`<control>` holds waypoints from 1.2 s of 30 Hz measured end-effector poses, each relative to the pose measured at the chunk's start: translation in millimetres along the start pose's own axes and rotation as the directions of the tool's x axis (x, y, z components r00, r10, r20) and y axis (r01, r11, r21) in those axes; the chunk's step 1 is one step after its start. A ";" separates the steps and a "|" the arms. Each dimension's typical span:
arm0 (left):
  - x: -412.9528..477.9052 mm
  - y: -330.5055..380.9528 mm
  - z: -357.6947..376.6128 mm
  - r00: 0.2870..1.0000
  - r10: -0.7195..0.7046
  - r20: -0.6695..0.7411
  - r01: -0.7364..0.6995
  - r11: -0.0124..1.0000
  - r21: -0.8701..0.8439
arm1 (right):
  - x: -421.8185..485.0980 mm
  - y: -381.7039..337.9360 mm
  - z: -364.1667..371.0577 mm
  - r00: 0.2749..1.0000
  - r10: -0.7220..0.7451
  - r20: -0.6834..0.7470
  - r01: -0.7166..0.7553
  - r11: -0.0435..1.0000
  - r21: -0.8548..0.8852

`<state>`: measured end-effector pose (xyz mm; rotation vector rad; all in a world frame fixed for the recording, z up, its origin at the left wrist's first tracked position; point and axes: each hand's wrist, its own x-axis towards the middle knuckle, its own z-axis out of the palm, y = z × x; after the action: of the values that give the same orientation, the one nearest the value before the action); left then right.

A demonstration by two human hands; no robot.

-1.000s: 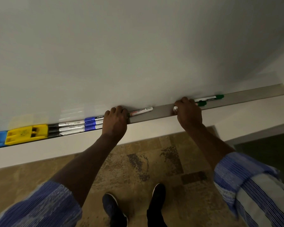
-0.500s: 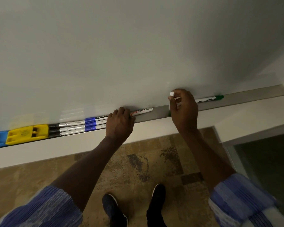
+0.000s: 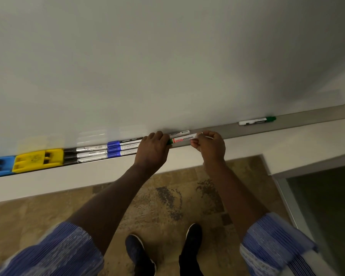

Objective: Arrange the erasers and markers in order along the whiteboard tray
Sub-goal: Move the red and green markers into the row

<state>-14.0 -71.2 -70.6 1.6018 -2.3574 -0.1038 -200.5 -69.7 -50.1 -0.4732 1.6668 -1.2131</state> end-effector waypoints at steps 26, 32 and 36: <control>-8.5 -4.7 5.6 0.997 -0.078 0.021 0.075 0.988 0.133 | 8.0 1.7 -13.5 0.895 -0.386 0.224 0.437 0.654 -0.617; -7.2 4.1 5.9 0.996 -0.085 -0.003 0.085 0.991 0.101 | 48.1 -13.6 -60.5 0.724 -0.661 0.200 0.535 0.354 -0.767; -9.2 8.2 5.6 0.997 -0.077 0.013 0.076 0.992 0.100 | 76.9 -27.2 -97.8 0.653 -0.718 0.241 0.462 0.125 -0.878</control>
<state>-19.8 -60.2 -75.9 1.7447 -2.3482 -0.0156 -325.5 -91.2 -61.3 -1.9638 2.4013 -0.7232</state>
